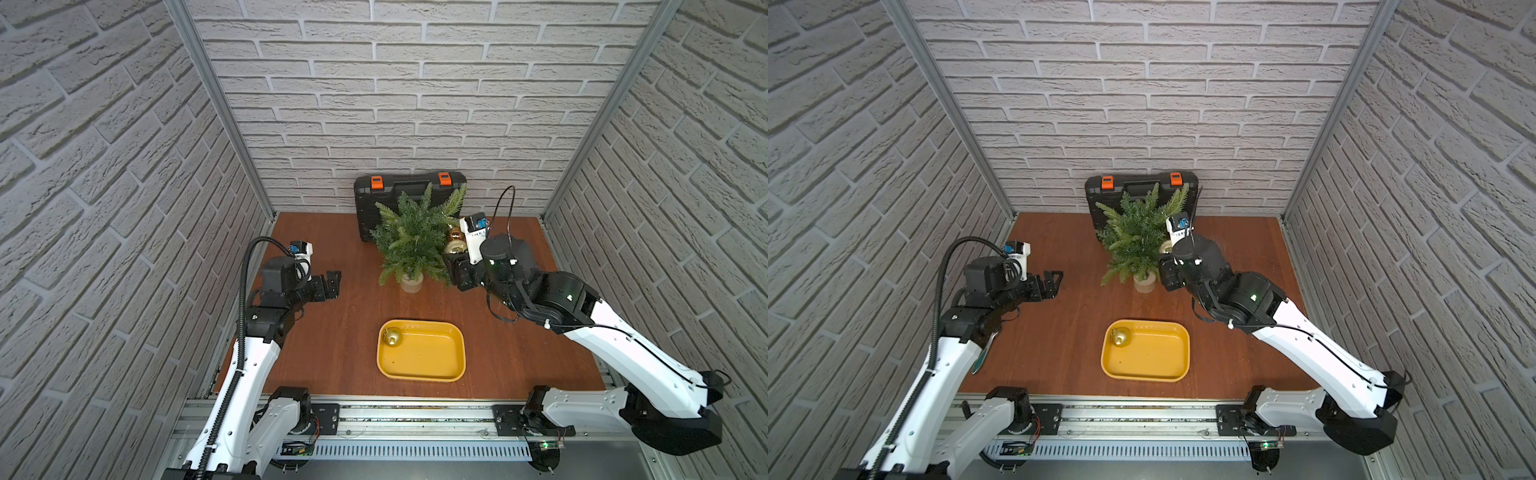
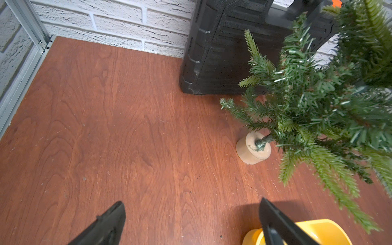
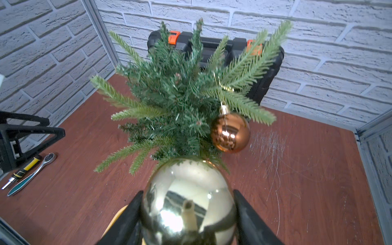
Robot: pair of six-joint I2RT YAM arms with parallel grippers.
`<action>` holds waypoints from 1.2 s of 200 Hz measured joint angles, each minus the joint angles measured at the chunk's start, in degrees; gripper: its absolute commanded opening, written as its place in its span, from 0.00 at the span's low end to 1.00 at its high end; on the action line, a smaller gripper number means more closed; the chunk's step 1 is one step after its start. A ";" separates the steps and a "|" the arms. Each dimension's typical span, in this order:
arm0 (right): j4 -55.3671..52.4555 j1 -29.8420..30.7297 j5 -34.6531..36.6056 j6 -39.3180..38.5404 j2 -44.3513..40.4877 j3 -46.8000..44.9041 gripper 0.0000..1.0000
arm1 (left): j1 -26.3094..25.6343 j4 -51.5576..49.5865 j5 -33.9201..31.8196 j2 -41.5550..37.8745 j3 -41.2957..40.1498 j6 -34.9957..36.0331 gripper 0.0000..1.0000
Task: Decorate the small christmas tree with ornaments
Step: Hang an ornament on the christmas tree.
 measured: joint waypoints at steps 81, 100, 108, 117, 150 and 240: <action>4.76 -5.25 -5.88 -5.07 11.30 16.46 0.60 | 0.72 0.04 0.17 0.00 -0.02 -0.04 0.98; 5.14 -6.12 -7.06 -5.73 13.62 19.71 0.60 | 1.07 0.07 0.24 0.00 -0.11 -0.07 0.98; 5.16 -6.47 -7.56 -5.95 14.43 20.81 0.60 | 1.09 0.09 0.26 0.00 -0.13 -0.09 0.98; 5.18 -6.84 -8.37 -6.14 15.41 22.21 0.60 | 1.29 0.09 0.44 0.00 -0.15 -0.09 0.98; 5.51 -7.65 -9.55 -6.93 18.43 25.75 0.60 | 1.81 0.09 0.68 0.00 -0.20 -0.09 0.98; 4.20 -9.77 -10.47 -8.26 22.32 30.51 0.60 | 2.75 0.42 1.33 0.00 -0.20 -0.11 0.98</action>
